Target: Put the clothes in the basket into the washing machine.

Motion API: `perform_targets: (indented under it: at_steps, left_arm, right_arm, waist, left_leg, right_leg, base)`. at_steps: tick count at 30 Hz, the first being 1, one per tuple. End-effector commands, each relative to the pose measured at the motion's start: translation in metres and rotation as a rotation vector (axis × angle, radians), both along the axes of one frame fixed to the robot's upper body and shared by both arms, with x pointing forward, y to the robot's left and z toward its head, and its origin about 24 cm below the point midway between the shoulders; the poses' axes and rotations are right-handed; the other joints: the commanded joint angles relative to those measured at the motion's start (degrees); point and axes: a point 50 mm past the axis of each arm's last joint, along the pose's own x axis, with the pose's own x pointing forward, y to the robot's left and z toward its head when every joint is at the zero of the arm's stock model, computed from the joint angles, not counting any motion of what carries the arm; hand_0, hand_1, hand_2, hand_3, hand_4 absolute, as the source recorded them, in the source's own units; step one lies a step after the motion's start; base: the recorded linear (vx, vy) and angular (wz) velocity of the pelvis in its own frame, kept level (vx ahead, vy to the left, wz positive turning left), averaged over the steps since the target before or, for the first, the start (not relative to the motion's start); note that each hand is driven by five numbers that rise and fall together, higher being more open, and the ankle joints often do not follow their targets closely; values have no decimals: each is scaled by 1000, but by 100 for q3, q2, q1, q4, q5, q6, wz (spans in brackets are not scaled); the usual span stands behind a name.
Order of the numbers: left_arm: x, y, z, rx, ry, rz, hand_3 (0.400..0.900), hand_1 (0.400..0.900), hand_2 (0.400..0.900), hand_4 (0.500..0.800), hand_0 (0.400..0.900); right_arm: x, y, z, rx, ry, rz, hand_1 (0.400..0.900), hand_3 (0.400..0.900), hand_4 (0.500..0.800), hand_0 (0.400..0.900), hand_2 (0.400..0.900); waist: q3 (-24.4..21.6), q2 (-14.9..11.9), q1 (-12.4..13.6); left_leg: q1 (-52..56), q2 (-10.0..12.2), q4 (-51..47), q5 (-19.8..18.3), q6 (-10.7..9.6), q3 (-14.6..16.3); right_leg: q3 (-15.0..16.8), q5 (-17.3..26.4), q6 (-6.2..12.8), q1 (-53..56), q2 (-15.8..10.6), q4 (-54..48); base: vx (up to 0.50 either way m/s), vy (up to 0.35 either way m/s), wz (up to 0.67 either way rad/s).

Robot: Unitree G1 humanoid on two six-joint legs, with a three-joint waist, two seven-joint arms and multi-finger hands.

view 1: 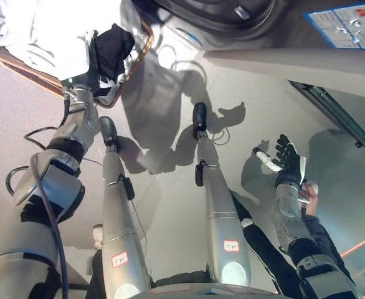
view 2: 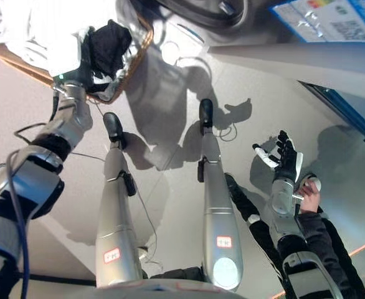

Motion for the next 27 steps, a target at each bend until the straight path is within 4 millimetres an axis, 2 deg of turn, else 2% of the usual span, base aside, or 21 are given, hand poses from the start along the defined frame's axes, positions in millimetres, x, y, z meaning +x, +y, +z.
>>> perform_targets:
  at_steps: [1, 10, 14, 18, 23, 24, 27]
  left_arm:
    - [-6, 18, 16, 5, -98, 70, 400, 400, 400, 500, 400]
    - [-4, 14, 15, 4, -88, 56, 400, 400, 400, 500, 400]
    - [-4, 11, 4, -105, -73, 19, 400, 400, 400, 500, 400]
    - [-5, 4, -6, -368, -104, -79, 400, 400, 400, 500, 400]
    - [-7, -24, -15, -783, -168, -309, 400, 400, 400, 500, 400]
    - [-7, -28, -16, -899, -185, -364, 400, 400, 400, 500, 400]
    - [-6, -38, -11, -1095, -207, -502, 400, 400, 400, 500, 400]
  right_arm:
    - [-36, -39, 0, -78, -1, -125, 900, 900, 800, 900, 900]
    - [-36, -36, -2, -75, -1, -113, 900, 900, 800, 900, 900]
    - [-33, -34, -4, -63, 5, -114, 900, 900, 800, 900, 900]
    - [-35, -35, -11, -36, 38, -132, 900, 900, 800, 900, 900]
    - [-43, -41, -30, 39, 135, -196, 900, 900, 800, 900, 900]
    - [-43, -41, -32, 49, 143, -197, 900, 900, 800, 900, 900]
    - [-45, -45, -37, 73, 173, -219, 900, 900, 800, 900, 900]
  waist:
    - [-132, -21, -93]
    - [-251, 40, -107]
    - [-311, 87, -91]
    - [-359, 166, -34]
    - [-342, 350, 71]
    - [-341, 377, 83]
    - [-370, 471, 104]
  left_leg:
    - [-629, 35, 468, -122, 234, -191]
    - [-778, 27, 460, -108, 217, -158]
    - [-657, 26, 400, -81, 200, -116]
    - [-371, 25, 317, -82, 182, -13]
    - [307, 17, 59, -31, 121, 82]
    - [444, 22, -14, -7, 106, 98]
    - [800, 8, -184, 23, 76, 129]
  right_leg:
    - [234, 141, 212, -249, -138, -20]
    - [243, 136, 190, -414, -145, -16]
    - [244, 125, 174, -328, -122, -21]
    - [247, 98, 152, -113, -113, -34]
    - [256, 44, 126, 462, -157, -85]
    - [255, 30, 121, 576, -170, -99]
    - [256, 2, 127, 896, -196, -172]
  base:
    - [0, 0, 0]
    - [0, 0, 0]
    - [8, 2, -2]
    - [31, 1, -5]
    - [51, -14, -1]
    - [53, -12, -5]
    - [51, -12, -7]
